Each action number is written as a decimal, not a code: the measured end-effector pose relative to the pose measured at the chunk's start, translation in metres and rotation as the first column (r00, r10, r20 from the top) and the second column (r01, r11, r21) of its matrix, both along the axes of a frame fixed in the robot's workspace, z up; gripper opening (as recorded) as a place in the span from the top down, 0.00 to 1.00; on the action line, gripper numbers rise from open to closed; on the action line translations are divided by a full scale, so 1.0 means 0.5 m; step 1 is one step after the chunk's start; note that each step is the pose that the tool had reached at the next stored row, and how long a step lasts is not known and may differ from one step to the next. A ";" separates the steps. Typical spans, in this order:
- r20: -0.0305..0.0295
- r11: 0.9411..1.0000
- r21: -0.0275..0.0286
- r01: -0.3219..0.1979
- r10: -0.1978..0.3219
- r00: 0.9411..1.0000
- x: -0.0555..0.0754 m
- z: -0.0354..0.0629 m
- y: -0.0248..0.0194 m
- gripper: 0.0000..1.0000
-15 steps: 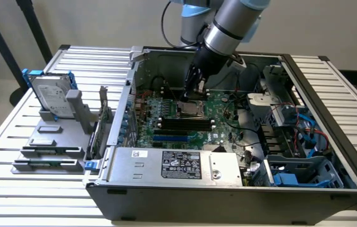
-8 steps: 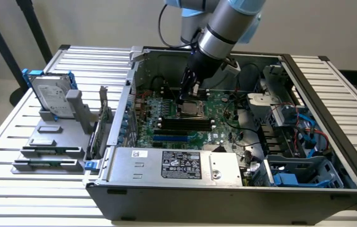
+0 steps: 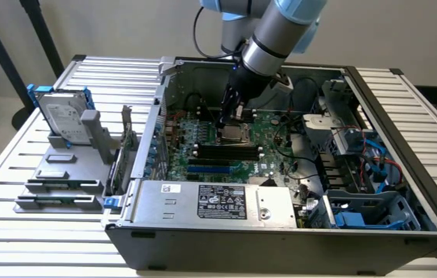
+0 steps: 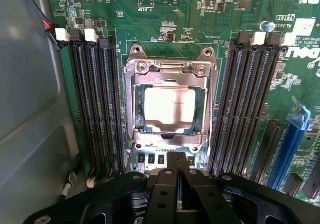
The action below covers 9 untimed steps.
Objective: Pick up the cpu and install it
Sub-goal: 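Close the cpu cover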
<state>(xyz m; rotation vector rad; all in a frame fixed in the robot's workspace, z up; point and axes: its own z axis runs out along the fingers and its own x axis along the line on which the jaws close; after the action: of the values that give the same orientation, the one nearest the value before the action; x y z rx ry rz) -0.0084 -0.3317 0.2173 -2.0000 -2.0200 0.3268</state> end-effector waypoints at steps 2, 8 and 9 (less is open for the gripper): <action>0.001 1.000 0.008 0.000 0.000 1.000 0.000 -0.003 0.0005 0.89; 0.007 1.000 0.016 0.000 -0.001 1.000 -0.005 -0.020 0.0005 0.89; 0.008 1.000 0.018 0.000 -0.001 1.000 -0.005 -0.022 0.0005 0.89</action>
<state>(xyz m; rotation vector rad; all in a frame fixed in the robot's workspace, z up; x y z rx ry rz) -0.0110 -0.3314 0.2062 -1.9943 -2.0199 0.3006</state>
